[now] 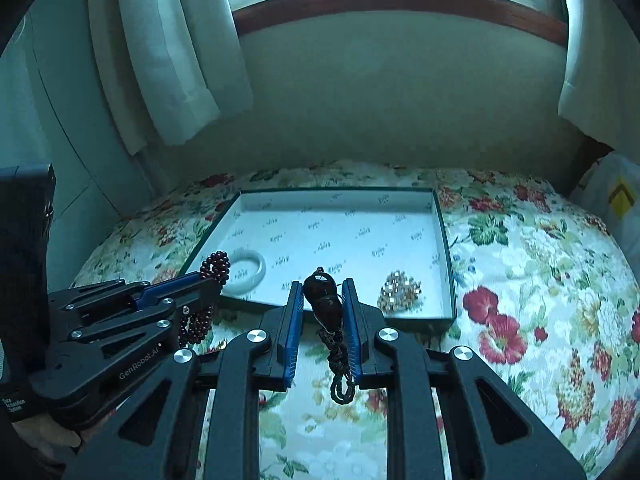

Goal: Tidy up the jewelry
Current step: 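Lift the bead strand with the left gripper while the right carries the pendant over the box, then open the left gripper to lay the beads in the box while the right lowers the pendant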

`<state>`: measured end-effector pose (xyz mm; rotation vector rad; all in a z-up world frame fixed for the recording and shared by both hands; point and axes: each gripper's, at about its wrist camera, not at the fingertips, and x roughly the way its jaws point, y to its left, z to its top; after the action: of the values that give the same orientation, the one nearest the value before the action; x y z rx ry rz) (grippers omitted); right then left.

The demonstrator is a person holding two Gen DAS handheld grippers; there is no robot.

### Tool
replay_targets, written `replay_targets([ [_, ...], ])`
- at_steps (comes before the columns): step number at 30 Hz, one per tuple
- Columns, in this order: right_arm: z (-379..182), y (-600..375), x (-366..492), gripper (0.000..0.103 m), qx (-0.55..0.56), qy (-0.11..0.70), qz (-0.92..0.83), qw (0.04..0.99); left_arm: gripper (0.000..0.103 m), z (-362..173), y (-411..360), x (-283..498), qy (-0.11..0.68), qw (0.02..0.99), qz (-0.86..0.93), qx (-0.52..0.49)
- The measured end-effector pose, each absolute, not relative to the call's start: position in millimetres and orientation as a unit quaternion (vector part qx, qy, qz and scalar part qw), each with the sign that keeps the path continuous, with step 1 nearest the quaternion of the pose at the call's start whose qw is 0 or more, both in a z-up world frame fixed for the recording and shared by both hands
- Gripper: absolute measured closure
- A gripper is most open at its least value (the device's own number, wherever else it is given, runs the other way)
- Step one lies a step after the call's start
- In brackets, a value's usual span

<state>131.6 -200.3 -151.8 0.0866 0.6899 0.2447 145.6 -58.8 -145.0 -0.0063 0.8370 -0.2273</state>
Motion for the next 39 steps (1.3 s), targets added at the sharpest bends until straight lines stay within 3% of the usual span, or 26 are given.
replay_targets([
  [6, -157, -200, 178, 0.083, 0.053, 0.329, 0.119, 0.935, 0.090, -156, -66, 196, 0.401, 0.910, -0.109, -0.006],
  [17, -234, -197, 230, 0.083, 0.053, 0.401, 0.114, 0.907, 0.090, -235, -71, 245, 0.465, 0.879, -0.101, 0.009],
  [23, -250, -198, 237, 0.083, 0.055, 0.417, 0.112, 0.900, 0.079, -242, -69, 248, 0.463, 0.881, -0.093, 0.015],
  [30, -256, -204, 239, 0.082, 0.073, 0.425, 0.111, 0.895, 0.054, -242, -66, 247, 0.463, 0.882, -0.089, 0.014],
  [36, -240, -210, 231, 0.081, 0.077, 0.409, 0.109, 0.903, 0.043, -230, -65, 241, 0.457, 0.884, -0.092, 0.008],
  [39, -229, -215, 221, 0.081, 0.077, 0.402, 0.108, 0.906, 0.042, -217, -64, 232, 0.449, 0.888, -0.096, 0.010],
])
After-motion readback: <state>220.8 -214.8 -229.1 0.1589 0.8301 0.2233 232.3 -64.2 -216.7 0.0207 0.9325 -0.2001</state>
